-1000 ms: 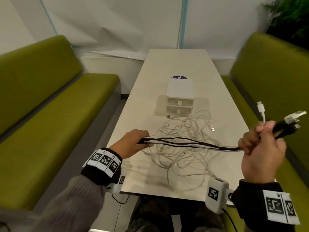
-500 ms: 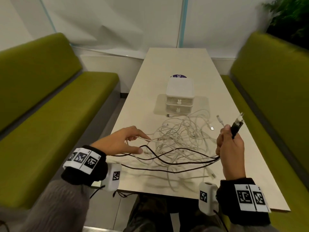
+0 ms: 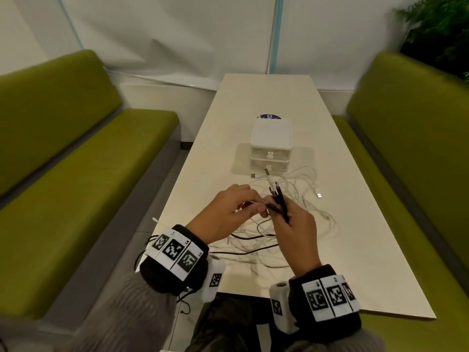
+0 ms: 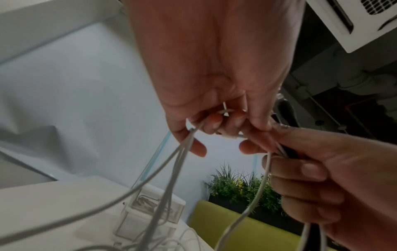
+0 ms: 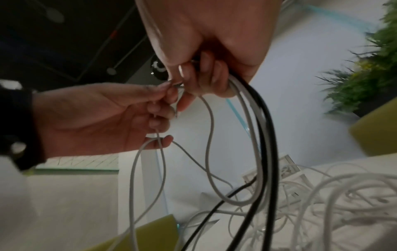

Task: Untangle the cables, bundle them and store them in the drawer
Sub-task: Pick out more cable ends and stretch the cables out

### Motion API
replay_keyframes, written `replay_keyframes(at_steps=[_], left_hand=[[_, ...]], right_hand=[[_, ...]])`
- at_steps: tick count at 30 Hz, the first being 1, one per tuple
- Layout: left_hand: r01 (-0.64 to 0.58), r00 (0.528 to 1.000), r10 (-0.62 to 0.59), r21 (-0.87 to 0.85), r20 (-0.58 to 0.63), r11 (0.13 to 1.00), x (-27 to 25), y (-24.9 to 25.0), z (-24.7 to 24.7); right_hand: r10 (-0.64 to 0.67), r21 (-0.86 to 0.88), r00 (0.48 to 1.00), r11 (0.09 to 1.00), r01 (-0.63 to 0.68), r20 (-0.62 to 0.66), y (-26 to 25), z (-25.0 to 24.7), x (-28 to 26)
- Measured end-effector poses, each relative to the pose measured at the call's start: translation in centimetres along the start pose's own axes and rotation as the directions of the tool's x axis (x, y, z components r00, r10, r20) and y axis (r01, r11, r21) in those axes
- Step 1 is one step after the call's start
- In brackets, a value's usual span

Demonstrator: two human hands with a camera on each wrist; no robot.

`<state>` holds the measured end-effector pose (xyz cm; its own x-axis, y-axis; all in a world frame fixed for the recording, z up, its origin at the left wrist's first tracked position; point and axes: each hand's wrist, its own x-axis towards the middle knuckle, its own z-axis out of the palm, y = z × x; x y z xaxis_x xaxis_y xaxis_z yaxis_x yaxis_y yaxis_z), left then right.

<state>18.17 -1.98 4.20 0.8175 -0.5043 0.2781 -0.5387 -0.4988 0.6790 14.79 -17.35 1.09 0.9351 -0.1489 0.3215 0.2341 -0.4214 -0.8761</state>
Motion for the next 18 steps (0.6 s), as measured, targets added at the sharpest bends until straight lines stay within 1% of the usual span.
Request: replay_keyframes(at_steps=[2, 3, 5, 7, 9, 11, 13, 15, 16, 17, 18], left_hand=[[0.010, 1.000, -0.009, -0.050, 0.006, 0.999, 0.0, -0.3, 0.0], [0.013, 1.000, -0.013, -0.058, 0.003, 0.998, -0.1, -0.4, 0.0], [0.020, 0.999, -0.022, -0.052, -0.024, 0.998, -0.2, -0.8, 0.0], [0.028, 0.999, -0.028, -0.001, -0.047, 1.000, -0.4, -1.4, -0.3], [0.058, 0.997, -0.056, 0.034, -0.057, 0.998, -0.9, -2.4, -1.0], [0.129, 0.988, -0.128, 0.017, -0.082, 0.991, -1.6, -3.9, -2.0], [0.200, 0.967, -0.198, -0.007, -0.158, 0.980, -2.3, -6.0, -3.1], [0.264, 0.923, -0.273, -0.068, -0.272, 0.962, -3.1, -8.3, -4.3], [0.292, 0.897, -0.307, -0.095, -0.318, 0.952, -3.4, -9.0, -4.7], [0.300, 0.884, -0.321, -0.113, -0.341, 0.947, -3.5, -9.3, -4.9], [0.284, 0.886, -0.314, -0.135, -0.341, 0.949, -3.5, -9.0, -4.9]], right_hand=[[-0.003, 0.101, 0.999, 0.995, -0.001, 0.034, 0.1, -0.2, 0.2], [-0.037, 0.103, 0.998, 0.994, 0.031, 0.052, 0.2, -0.3, 0.3], [-0.104, 0.036, 0.992, 0.994, 0.102, 0.065, 0.4, -0.2, 0.4], [-0.135, -0.002, 0.991, 0.991, 0.136, 0.021, 0.8, -0.4, 0.6], [-0.124, 0.023, 0.991, 0.992, 0.125, -0.046, 1.1, -1.1, 0.9], [-0.089, 0.023, 0.991, 0.996, 0.092, -0.101, 1.5, -2.2, 1.3], [-0.010, 0.015, 0.983, 1.000, 0.014, -0.184, 2.2, -3.3, 1.6], [0.099, 0.069, 0.957, 0.994, -0.084, -0.274, 2.8, -4.4, 2.0], [0.129, 0.070, 0.942, 0.991, -0.113, -0.310, 2.8, -4.8, 2.2], [0.141, 0.066, 0.936, 0.990, -0.126, -0.324, 2.8, -5.1, 2.3], [0.144, 0.084, 0.934, 0.989, -0.123, -0.328, 2.8, -5.2, 2.3]])
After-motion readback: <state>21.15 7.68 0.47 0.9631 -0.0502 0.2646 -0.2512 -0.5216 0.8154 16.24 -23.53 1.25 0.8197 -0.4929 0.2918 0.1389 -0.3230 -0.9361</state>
